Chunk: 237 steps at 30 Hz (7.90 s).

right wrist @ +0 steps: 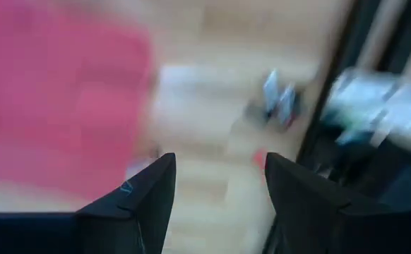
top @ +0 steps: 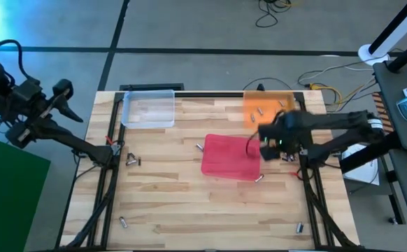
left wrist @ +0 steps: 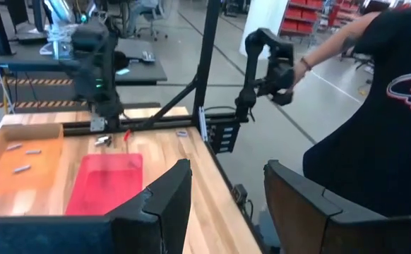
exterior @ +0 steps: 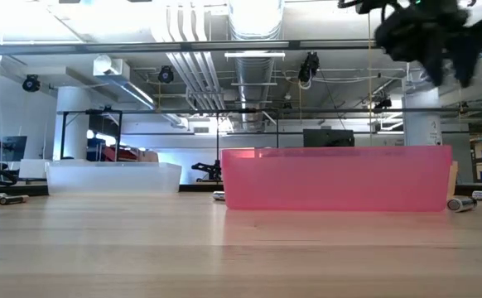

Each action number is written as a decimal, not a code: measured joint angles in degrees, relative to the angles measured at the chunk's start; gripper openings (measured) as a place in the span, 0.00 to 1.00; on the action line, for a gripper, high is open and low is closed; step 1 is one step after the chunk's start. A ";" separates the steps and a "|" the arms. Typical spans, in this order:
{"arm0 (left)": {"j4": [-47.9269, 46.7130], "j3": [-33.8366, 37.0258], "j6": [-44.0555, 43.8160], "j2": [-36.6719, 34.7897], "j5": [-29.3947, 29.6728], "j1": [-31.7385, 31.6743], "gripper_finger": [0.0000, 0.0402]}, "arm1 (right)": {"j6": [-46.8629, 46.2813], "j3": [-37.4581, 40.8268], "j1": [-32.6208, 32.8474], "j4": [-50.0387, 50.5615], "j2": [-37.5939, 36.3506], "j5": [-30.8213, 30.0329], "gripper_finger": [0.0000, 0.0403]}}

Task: Sort batteries
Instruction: Put the blue battery into the orange bin, then put the silver battery into the pink bin

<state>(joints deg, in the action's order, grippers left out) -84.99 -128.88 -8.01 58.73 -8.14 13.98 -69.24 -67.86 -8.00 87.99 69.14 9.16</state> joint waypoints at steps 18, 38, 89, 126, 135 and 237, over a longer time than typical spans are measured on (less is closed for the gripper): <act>-3.90 0.02 1.53 7.06 4.30 0.02 0.39 | -0.09 10.60 35.95 -15.77 12.17 16.94 0.53; -1.44 3.02 -5.99 12.93 22.45 -0.16 0.39 | -8.72 10.52 57.04 -38.39 30.37 27.62 0.70; 0.96 3.02 -16.55 13.72 13.57 2.34 0.39 | -9.58 7.63 59.37 -43.43 37.01 26.98 0.62; 9.87 3.02 -7.48 9.74 21.03 2.32 0.39 | -11.29 10.06 54.90 -39.19 31.73 16.14 0.05; -1.67 3.04 -13.63 11.78 22.32 2.32 0.39 | -7.78 9.78 41.88 -36.87 17.53 2.46 0.06; 57.17 63.14 36.46 44.07 3.13 -24.75 0.39 | 10.66 1.55 20.14 -37.44 -11.76 -36.36 0.48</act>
<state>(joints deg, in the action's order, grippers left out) -27.83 -65.74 28.45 102.80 -5.02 -10.78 -58.59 -66.30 12.14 50.54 57.38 -27.20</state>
